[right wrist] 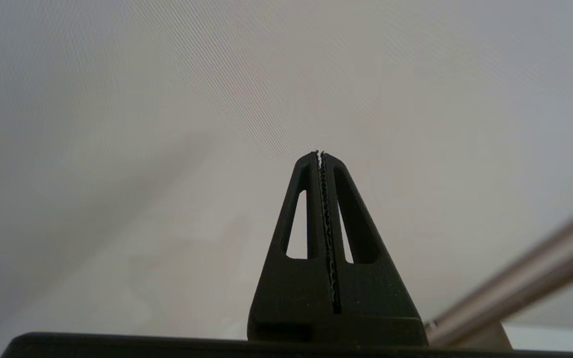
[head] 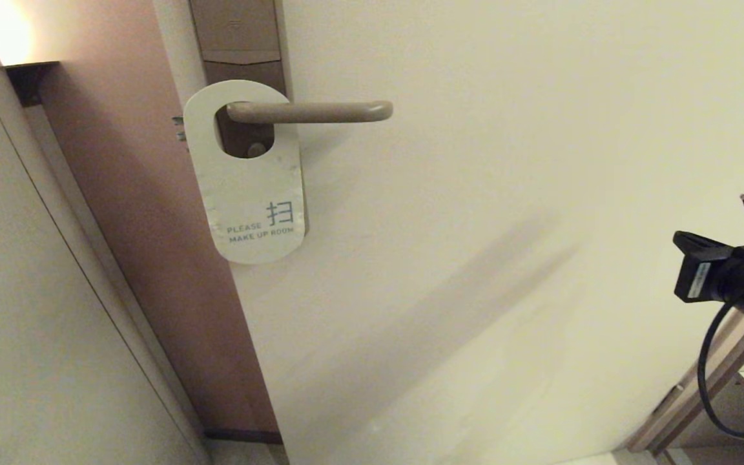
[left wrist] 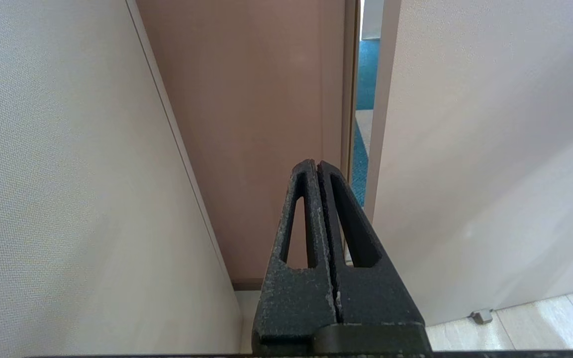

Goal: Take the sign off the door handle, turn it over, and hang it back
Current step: Take down the sign

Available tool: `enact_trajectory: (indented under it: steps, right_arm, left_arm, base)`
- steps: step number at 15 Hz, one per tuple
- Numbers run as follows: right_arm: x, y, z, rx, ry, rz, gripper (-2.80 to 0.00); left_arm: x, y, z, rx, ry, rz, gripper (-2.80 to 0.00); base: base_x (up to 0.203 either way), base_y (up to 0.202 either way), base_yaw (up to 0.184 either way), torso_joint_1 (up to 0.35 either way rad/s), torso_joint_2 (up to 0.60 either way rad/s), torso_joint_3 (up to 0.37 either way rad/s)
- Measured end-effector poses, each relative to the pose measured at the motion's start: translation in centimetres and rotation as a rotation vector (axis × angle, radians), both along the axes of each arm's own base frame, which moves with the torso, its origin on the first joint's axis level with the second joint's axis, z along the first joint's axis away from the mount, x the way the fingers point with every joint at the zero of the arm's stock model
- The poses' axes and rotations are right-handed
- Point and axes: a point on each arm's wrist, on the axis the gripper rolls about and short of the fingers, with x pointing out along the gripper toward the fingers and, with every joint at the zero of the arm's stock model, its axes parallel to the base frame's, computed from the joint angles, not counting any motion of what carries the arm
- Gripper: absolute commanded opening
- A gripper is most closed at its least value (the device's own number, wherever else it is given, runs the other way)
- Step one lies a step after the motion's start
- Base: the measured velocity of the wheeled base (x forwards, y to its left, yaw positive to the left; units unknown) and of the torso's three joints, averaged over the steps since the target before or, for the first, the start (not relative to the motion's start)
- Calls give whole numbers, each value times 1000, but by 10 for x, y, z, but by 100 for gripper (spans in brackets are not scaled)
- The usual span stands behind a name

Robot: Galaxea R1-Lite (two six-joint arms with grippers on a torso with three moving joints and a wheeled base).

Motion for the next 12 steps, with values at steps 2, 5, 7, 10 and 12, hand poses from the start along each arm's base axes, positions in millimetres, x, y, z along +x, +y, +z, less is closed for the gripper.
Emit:
enact_trajectory:
  steps: [2, 5, 7, 10, 12]
  right_arm:
    - [-23, -3, -6, 5, 4, -4, -280]
    - [-59, -5, -18, 25, 30, 23, -280]
    - [-85, -4, -31, 48, 50, 62, -280]
    - [-123, -2, -55, 58, 64, 129, -280]
    - [-142, -3, -66, 72, 79, 147, -280]
  left_arm:
    - [0, 0, 0, 0, 0, -1, -280]
    - [0, 0, 0, 0, 1, 0, -280]
    - [0, 0, 0, 0, 1, 0, -280]
    - [0, 0, 0, 0, 1, -1, -280]
    - [0, 0, 0, 0, 1, -1, -280]
  base:
    - [0, 0, 0, 0, 0, 0]
    - [0, 0, 0, 0, 0, 0]
    - [0, 0, 0, 0, 0, 0]
    - [0, 0, 0, 0, 0, 0]
    - [0, 0, 0, 0, 0, 0]
